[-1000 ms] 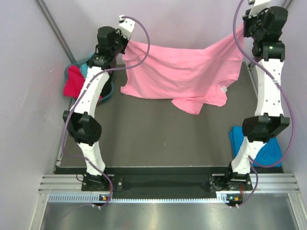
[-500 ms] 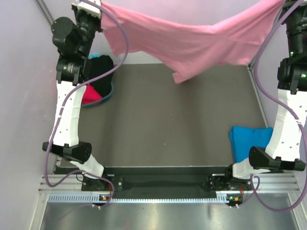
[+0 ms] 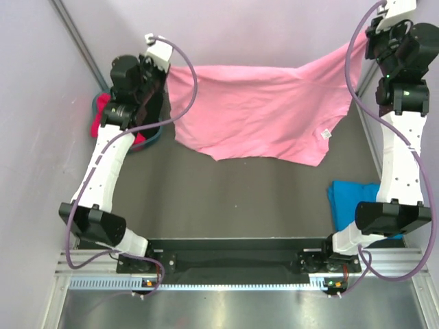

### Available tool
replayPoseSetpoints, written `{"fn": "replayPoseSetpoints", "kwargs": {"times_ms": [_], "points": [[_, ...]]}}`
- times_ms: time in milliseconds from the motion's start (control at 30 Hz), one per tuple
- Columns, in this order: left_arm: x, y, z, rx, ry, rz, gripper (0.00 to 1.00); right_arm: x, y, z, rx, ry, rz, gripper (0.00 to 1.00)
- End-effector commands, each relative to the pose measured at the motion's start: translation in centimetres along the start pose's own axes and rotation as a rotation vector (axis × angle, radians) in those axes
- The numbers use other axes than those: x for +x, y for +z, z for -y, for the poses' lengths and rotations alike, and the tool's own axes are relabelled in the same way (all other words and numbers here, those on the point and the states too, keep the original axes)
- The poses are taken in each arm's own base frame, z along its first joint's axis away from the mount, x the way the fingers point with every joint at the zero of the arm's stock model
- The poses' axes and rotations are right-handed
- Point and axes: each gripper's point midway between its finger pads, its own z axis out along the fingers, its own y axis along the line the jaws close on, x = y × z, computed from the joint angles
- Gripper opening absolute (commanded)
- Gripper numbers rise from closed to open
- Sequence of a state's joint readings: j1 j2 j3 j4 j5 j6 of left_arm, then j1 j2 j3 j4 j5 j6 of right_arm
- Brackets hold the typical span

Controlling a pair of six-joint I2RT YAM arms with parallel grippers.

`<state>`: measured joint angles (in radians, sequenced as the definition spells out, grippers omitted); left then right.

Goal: Fold and stack the t-shirts
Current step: Flatten the tshirt out

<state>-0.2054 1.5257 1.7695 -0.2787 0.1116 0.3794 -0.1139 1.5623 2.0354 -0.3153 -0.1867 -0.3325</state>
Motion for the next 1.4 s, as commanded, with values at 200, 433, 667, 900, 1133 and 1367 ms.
{"fn": "replayPoseSetpoints", "kwargs": {"times_ms": [200,433,667,900,1133,1367], "points": [[19.0,-5.7,12.9,0.276,-0.394,-0.421,0.00,11.6,-1.1,-7.9,-0.252,0.053,-0.234,0.00],[24.1,-5.6,17.2,0.396,-0.483,-0.544,0.00,19.6,-2.0,-15.2,-0.468,0.075,-0.435,0.00],[24.8,-3.4,16.5,0.393,-0.441,-0.597,0.16,21.0,-1.3,-17.8,-0.520,0.082,-0.464,0.00],[25.5,-4.4,15.6,0.527,-0.173,-0.658,0.43,21.9,-0.5,-18.0,-0.522,0.085,-0.483,0.00],[24.9,-5.1,15.0,0.604,-0.083,-0.710,0.47,23.2,-0.3,-18.8,-0.533,0.110,-0.507,0.00],[26.5,-1.7,16.3,0.603,-0.262,-0.835,0.45,23.6,0.6,-19.5,-0.549,0.143,-0.515,0.00]]}}
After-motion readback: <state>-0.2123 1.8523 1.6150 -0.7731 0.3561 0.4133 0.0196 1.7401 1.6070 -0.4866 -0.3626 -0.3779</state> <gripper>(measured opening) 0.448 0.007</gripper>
